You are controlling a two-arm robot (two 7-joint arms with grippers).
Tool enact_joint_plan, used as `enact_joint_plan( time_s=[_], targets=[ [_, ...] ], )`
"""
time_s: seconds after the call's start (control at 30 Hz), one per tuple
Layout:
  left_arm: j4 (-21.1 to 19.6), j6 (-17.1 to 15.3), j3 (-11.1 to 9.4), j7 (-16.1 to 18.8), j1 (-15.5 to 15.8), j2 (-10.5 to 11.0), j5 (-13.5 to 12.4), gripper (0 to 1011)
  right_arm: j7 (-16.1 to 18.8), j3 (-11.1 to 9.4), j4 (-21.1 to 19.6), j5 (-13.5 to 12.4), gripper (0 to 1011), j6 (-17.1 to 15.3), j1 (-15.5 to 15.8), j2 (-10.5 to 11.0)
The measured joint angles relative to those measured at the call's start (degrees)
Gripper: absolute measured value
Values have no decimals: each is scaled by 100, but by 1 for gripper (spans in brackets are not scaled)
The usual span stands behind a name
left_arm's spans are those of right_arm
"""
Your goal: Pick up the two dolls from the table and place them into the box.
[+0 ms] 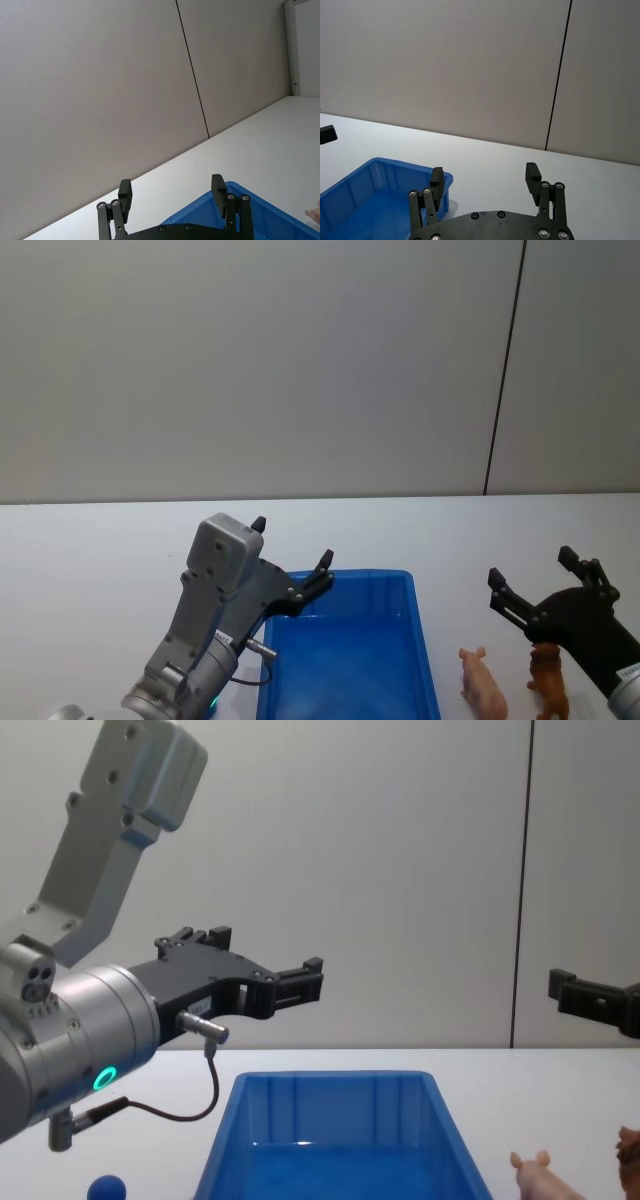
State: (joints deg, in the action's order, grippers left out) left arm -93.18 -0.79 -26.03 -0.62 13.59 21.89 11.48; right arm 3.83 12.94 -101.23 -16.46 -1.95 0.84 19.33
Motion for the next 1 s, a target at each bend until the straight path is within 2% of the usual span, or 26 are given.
enact_joint_plan(
  time_s=[1.0],
  targets=[
    [0, 0, 0, 0, 0, 0, 0, 1001, 0, 0, 0, 0, 1001, 0, 0, 0]
  ],
)
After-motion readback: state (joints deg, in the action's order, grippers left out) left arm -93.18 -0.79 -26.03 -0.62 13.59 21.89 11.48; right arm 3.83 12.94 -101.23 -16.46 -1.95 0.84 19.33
